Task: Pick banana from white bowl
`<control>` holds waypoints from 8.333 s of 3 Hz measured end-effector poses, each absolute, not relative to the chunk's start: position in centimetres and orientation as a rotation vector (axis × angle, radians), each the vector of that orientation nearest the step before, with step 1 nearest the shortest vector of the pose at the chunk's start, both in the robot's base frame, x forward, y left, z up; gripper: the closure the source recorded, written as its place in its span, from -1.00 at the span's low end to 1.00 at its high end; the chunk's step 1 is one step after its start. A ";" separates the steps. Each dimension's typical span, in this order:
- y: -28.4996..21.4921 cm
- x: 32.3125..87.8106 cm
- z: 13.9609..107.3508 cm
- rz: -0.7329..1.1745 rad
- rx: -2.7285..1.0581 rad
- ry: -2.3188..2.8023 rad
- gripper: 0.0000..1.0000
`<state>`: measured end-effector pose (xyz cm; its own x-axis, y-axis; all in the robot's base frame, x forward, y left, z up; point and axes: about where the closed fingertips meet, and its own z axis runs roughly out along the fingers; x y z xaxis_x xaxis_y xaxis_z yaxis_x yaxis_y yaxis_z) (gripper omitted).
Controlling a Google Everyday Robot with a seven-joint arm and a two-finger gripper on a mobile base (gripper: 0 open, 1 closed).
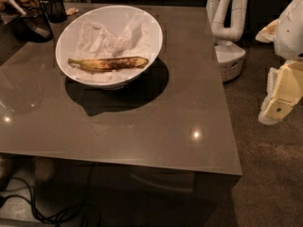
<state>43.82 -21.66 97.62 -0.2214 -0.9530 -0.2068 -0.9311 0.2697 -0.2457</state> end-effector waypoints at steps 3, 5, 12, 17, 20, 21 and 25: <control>-18.9 47.4 99.5 -0.154 -1.722 2.263 -1.00; -15.2 52.3 102.2 -0.198 -1.730 2.215 -1.00; 0.4 61.5 100.8 0.168 -1.874 2.018 -1.00; 2.6 62.9 96.2 0.079 -1.758 2.305 -0.80; 4.8 63.3 95.8 -0.082 -1.872 2.237 -0.50; 5.6 63.8 95.3 -0.100 -1.912 2.213 -0.58; 6.9 66.6 90.9 -0.061 -1.996 2.229 -0.50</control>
Offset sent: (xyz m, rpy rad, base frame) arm 0.0271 0.0253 0.0099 -0.0518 -0.0012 -0.0332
